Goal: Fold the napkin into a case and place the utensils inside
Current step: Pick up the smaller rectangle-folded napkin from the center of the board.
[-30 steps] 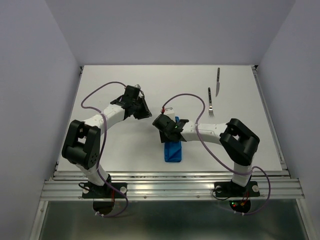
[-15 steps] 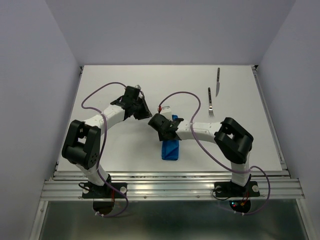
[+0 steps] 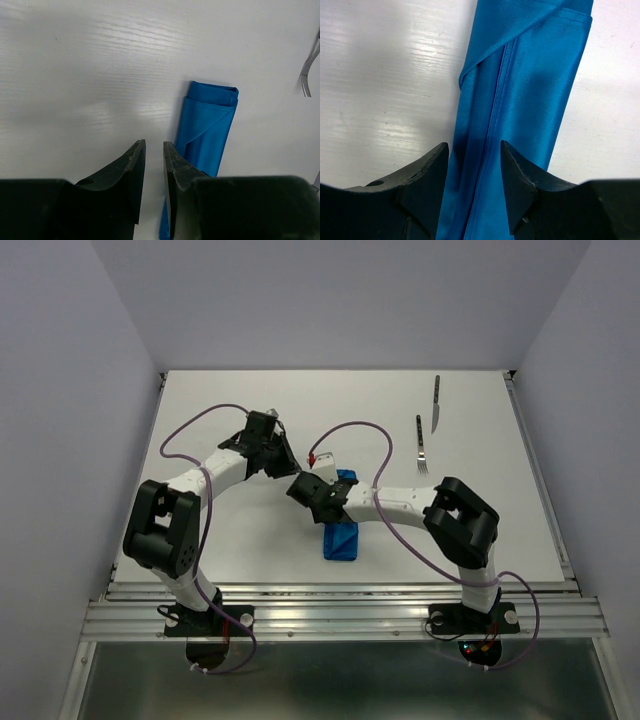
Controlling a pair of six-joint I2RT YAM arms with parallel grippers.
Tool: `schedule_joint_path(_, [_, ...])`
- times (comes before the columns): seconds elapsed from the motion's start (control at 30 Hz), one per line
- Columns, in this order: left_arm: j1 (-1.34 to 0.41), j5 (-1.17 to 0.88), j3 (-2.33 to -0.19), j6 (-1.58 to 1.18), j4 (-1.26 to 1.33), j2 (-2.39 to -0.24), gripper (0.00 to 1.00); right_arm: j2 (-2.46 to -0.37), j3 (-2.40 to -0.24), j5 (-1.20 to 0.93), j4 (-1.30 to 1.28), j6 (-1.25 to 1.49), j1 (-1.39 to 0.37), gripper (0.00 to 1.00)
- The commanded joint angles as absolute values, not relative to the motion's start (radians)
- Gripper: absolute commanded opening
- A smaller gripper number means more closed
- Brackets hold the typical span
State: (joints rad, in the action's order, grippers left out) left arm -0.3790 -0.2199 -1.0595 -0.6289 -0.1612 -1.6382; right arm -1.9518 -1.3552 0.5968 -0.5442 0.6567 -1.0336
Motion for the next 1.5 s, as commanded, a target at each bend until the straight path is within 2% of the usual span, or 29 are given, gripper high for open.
schedule_joint_path(0.0, [-0.364, -0.229, -1.051, -0.606, -0.152, -1.574, 0.33, -1.982, -1.396, 0.644, -0.568, 0.675, -1.037, 0.51])
schedule_joint_path(0.5, [-0.354, -0.239, -1.051, -0.601, -0.149, -1.592, 0.33, -2.022, -1.404, 0.644, -0.555, 0.673, -1.037, 0.46])
schedule_joint_path(0.7, [-0.354, -0.239, -1.048, -0.601, -0.147, -1.595, 0.33, -2.057, -1.451, 0.709, -0.614, 0.673, -1.037, 0.45])
schedule_joint_path(0.93, [-0.342, -0.242, -1.043, -0.6, -0.15, -1.585, 0.33, -2.059, -1.46, 0.706, -0.598, 0.666, -1.037, 0.21])
schedule_joint_path(1.2, [-0.295, -0.242, -1.034, -0.592, -0.172, -1.534, 0.33, -2.033, -1.431, 0.674, -0.54, 0.643, -1.037, 0.01])
schedule_joint_path(1.3, [-0.265, -0.239, -1.035, -0.586, -0.192, -1.5, 0.33, -1.997, -1.396, 0.629, -0.482, 0.621, -1.037, 0.01])
schedule_joint_path(1.47, [-0.215, -0.222, -1.042, -0.572, -0.23, -1.431, 0.33, -1.866, -1.273, 0.405, -0.255, 0.56, -0.996, 0.01])
